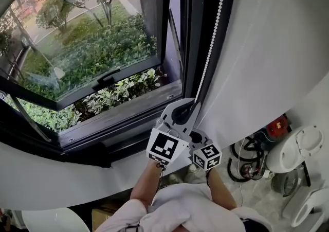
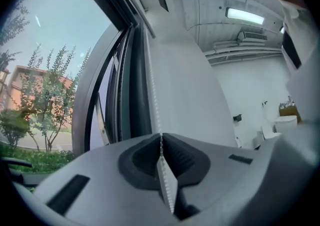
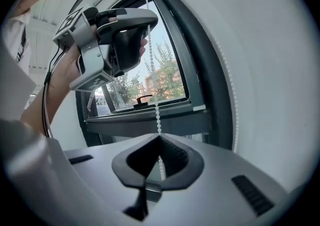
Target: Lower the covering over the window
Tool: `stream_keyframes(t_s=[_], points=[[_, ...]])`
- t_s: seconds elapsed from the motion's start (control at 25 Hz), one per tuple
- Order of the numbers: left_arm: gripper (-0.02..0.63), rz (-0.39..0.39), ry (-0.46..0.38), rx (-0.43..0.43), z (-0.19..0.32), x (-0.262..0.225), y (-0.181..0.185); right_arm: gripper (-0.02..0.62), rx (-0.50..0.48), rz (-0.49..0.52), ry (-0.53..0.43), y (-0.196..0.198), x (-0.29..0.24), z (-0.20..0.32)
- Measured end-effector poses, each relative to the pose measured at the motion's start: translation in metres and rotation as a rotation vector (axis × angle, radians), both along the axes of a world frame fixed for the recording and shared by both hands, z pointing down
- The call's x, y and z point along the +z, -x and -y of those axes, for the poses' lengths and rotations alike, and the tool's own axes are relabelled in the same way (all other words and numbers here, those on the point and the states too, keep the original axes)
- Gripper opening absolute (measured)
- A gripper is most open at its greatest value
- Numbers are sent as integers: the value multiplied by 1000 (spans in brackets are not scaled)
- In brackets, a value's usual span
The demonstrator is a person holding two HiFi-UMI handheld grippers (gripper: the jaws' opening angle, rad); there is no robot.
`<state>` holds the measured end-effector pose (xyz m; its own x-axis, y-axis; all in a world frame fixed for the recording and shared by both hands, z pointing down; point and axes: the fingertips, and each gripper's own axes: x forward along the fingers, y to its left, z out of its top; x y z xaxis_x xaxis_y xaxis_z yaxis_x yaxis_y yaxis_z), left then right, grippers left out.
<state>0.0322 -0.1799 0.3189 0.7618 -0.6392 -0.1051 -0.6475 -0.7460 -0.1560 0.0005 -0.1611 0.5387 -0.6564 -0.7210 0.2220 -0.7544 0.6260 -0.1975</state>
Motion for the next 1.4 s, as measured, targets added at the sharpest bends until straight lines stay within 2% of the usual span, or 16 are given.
stream_keyframes(t_s=[0.56,0.92,1.2,1.4], points=[[21,48,139,-10,1,73,0,-5,-5,-61,151,2,70,-10],[21,60,206,-21,-2,104,0,-5,-7,-93,217,-4,101,-17],[21,40,239,-29,-7,123,-2,-5,-9,-113,256,-6,118,-23],[21,68,288,-33,-11,148,-4,-3,-13,-146,304,-11,139,-30]])
